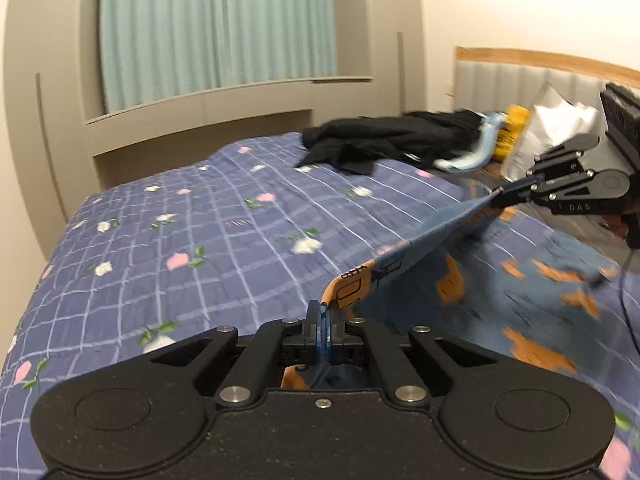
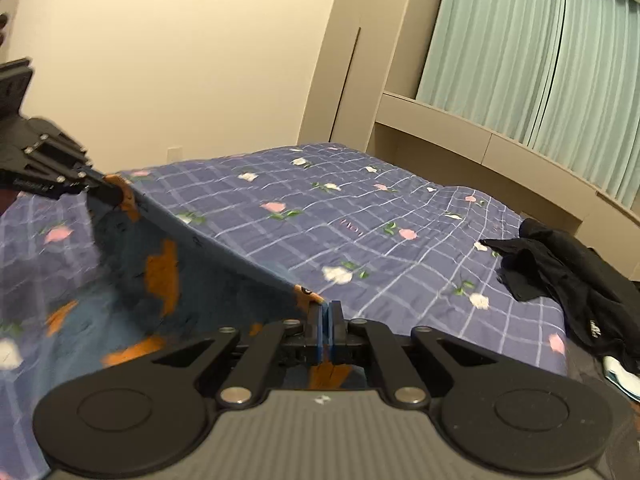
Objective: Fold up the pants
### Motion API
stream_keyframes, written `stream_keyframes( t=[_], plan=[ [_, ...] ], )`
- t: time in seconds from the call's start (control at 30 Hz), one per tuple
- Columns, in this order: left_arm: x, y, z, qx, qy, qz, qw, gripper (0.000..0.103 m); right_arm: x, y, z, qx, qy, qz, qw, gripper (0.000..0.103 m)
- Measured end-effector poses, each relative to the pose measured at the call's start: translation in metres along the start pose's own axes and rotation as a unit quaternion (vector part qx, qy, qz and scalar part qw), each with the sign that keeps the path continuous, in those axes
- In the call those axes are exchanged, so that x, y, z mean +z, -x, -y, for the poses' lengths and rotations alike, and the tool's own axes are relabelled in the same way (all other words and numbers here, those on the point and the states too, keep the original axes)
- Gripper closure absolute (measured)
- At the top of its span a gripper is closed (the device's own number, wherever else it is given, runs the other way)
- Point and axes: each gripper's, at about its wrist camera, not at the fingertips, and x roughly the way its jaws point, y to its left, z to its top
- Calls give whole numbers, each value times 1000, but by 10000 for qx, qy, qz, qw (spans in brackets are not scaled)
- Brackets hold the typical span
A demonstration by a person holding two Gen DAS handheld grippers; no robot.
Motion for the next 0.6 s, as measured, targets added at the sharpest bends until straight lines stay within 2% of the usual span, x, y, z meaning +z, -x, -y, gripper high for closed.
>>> stream_keyframes(
  t=[0.23,0.43,0.6],
  plan=[
    [-48,20,37,-217,-307,-470,9982,102,-43,56,-51,-41,37,-246,9997,101],
    [-81,15,56,-191,-430,-810,9956,102,-82,61,-81,-28,-112,-522,9986,101],
    [-84,18,58,-154,-477,-818,9954,102,-94,65,-89,-76,-172,-507,9985,101]
  ],
)
